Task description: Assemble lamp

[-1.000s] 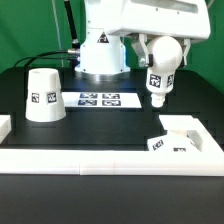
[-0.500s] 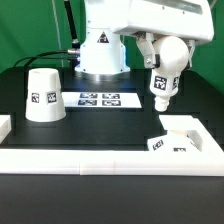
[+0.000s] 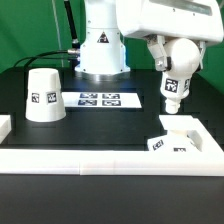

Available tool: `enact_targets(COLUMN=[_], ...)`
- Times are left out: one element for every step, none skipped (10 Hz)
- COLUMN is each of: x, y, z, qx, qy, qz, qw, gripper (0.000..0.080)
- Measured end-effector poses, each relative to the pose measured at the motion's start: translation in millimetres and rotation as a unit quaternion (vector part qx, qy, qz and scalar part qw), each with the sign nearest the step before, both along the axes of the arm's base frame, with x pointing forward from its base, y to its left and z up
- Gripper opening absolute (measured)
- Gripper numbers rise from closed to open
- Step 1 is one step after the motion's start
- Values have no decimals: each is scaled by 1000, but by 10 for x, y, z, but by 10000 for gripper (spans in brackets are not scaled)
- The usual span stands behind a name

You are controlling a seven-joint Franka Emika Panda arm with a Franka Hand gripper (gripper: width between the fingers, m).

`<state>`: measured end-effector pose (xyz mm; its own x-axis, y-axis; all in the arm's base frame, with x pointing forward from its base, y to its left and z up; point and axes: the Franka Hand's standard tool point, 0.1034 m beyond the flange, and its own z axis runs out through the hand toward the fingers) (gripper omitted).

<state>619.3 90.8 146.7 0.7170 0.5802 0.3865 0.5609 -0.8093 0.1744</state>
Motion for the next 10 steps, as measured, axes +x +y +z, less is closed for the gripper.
enact_targets(x=[1, 13, 9, 12, -4, -7, -4, -1, -2, -7], y=[13, 12, 33, 36, 79, 108, 111, 106, 106, 105], z=[-5, -8, -10, -10, -24, -28, -31, -39, -46, -62], qx=[1, 2, 2, 3, 5, 5, 5, 5, 5, 5], qy=[-1, -6, -5, -13, -11, -11, -11, -11, -10, -9], qz=[0, -1, 1, 0, -1, 2, 2, 2, 2, 2], qw=[1000, 1000, 1000, 1000, 1000, 1000, 1000, 1000, 1000, 1000], gripper=[576, 576, 576, 576, 576, 576, 576, 576, 576, 576])
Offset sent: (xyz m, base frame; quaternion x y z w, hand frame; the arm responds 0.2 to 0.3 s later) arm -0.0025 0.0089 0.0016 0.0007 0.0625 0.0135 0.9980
